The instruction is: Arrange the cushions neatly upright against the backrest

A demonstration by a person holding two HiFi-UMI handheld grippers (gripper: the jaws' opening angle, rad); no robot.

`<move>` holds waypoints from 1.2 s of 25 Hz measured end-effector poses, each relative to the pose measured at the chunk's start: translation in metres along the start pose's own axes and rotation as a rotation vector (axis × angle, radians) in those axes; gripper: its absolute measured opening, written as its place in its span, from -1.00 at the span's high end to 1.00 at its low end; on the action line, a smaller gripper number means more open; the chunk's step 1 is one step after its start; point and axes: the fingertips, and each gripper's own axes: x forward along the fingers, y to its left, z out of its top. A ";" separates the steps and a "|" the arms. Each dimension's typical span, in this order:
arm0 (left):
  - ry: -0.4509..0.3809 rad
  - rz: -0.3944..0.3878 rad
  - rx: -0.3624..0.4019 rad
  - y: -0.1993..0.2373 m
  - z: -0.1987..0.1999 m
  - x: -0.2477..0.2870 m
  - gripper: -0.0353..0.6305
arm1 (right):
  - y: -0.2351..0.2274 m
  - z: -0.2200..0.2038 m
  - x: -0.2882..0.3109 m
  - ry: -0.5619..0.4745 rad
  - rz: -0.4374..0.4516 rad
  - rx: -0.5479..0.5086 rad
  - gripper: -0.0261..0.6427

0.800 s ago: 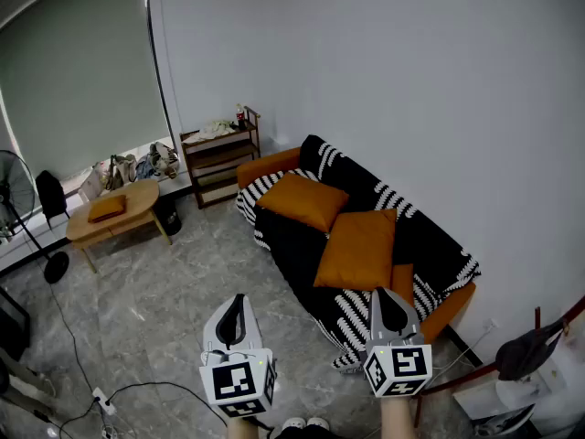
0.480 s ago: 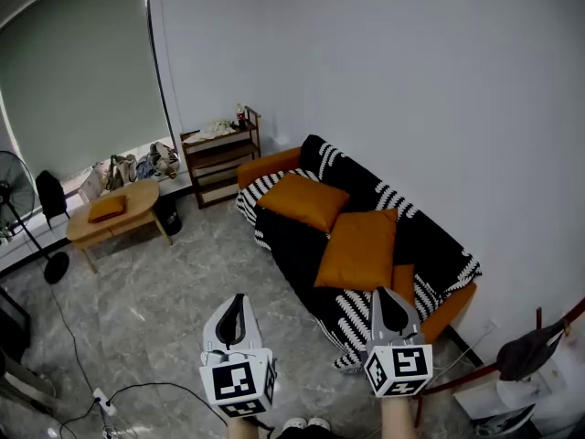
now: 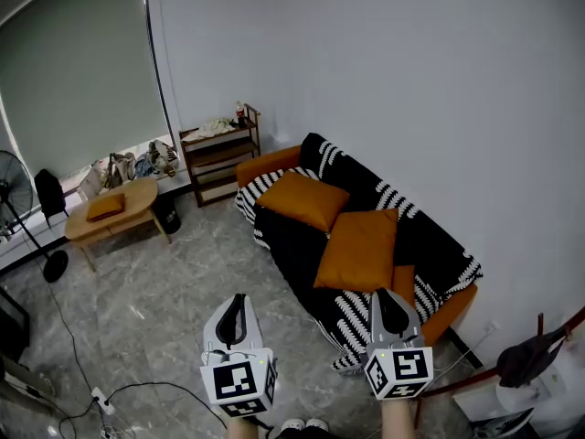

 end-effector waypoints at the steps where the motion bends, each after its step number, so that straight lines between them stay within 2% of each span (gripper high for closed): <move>1: 0.000 -0.001 -0.002 -0.002 -0.001 0.002 0.81 | -0.002 -0.001 0.002 -0.001 0.006 -0.001 0.84; 4: -0.005 0.010 -0.013 -0.005 -0.004 0.007 0.43 | -0.005 -0.005 0.007 -0.001 0.032 0.001 0.55; 6: 0.002 0.020 -0.010 -0.006 -0.008 0.011 0.25 | -0.008 -0.008 0.012 0.000 0.052 0.008 0.41; 11: 0.006 0.050 0.002 0.001 -0.013 0.018 0.24 | -0.010 -0.013 0.026 0.008 0.066 0.011 0.33; 18: 0.028 0.059 0.002 0.014 -0.024 0.052 0.24 | -0.009 -0.027 0.063 0.033 0.080 0.013 0.31; 23: 0.034 0.050 -0.003 0.038 -0.030 0.098 0.24 | -0.004 -0.034 0.112 0.043 0.066 0.003 0.31; 30: 0.027 -0.004 -0.005 0.084 -0.024 0.191 0.24 | 0.009 -0.035 0.203 0.040 0.007 0.010 0.30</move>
